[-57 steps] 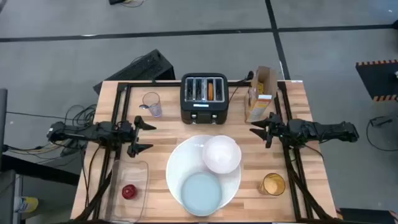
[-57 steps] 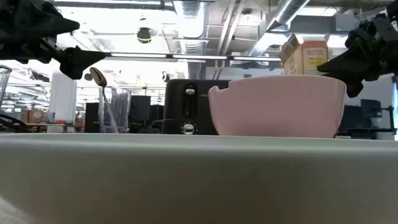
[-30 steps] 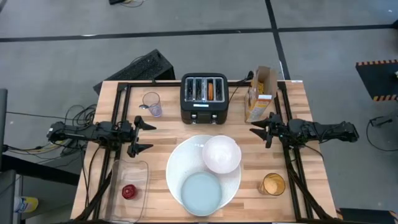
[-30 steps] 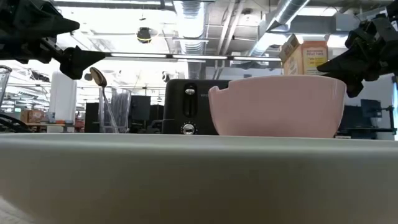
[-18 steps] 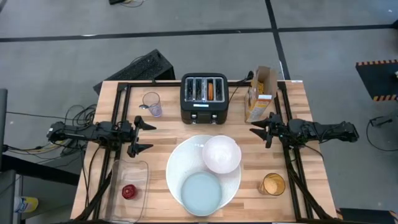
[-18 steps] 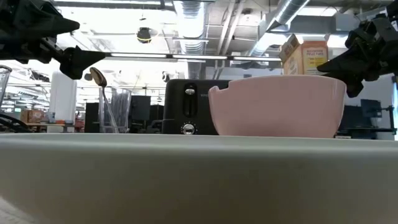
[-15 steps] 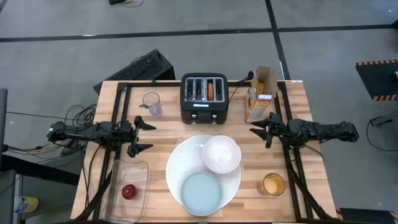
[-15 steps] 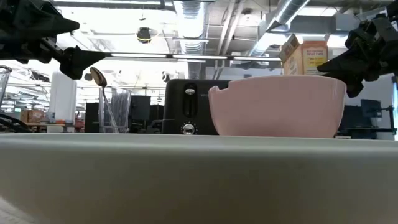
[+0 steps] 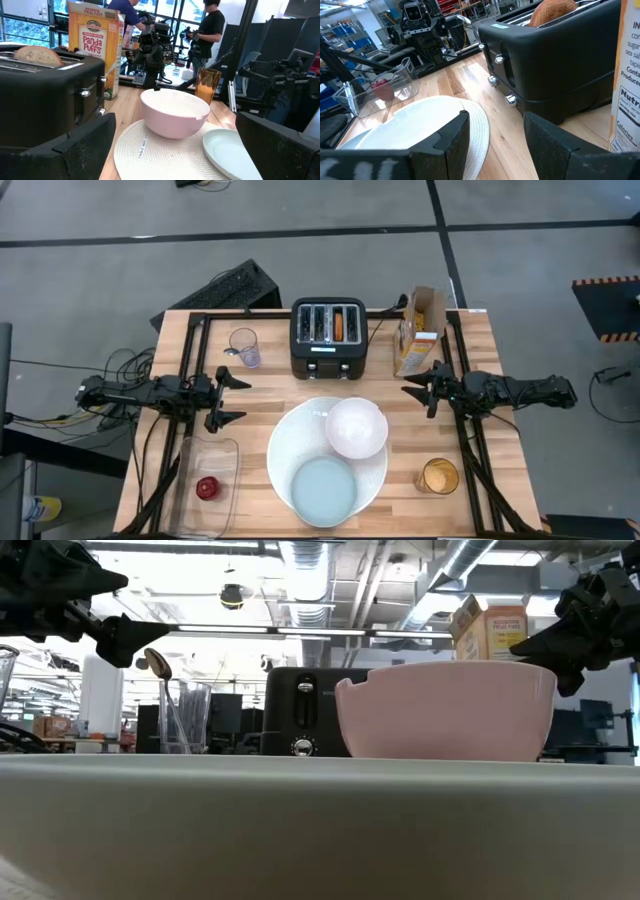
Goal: Arrange a breakfast setting
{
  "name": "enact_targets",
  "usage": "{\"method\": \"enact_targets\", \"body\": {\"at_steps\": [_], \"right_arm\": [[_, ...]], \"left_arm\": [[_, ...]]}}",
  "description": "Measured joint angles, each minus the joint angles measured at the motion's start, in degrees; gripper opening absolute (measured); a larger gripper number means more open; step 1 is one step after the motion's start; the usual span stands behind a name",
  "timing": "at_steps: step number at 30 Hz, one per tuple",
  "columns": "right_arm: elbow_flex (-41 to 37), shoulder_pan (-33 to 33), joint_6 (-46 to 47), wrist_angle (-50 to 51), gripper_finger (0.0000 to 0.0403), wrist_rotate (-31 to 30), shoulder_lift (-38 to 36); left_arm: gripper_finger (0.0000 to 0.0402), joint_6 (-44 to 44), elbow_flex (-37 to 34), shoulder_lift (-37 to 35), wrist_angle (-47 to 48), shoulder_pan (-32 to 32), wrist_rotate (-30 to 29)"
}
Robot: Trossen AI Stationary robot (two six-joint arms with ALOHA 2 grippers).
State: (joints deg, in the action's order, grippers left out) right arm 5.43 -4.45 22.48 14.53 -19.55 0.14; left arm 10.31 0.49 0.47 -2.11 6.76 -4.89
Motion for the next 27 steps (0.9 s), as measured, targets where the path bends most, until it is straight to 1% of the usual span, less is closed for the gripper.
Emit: {"method": "enact_targets", "body": {"at_steps": [11, 14, 18, 23, 27], "right_arm": [[0.01, 0.00, 0.02, 0.01, 0.0208, 0.00, 0.00], [0.00, 0.00, 0.02, 0.02, 0.0208, 0.00, 0.00], [0.00, 0.00, 0.00, 0.00, 0.0208, 0.00, 0.00], [0.02, 0.02, 0.02, 0.02, 0.0208, 0.00, 0.00], [0.01, 0.01, 0.02, 0.00, 0.0208, 0.00, 0.00]], "left_arm": [[0.0399, -0.39, 0.00, 0.02, -0.29, 0.00, -0.66], [0.0399, -2.00, 0.00, 0.00, -0.69, 0.00, -3.98], [0.0399, -0.80, 0.21, 0.00, -0.88, 0.00, -9.23], [0.0399, -3.52, 3.84, 0.04, 6.47, 0.00, -14.65], [0.0399, -4.46, 7.41, 0.04, 11.56, 0.00, -20.76]]}}
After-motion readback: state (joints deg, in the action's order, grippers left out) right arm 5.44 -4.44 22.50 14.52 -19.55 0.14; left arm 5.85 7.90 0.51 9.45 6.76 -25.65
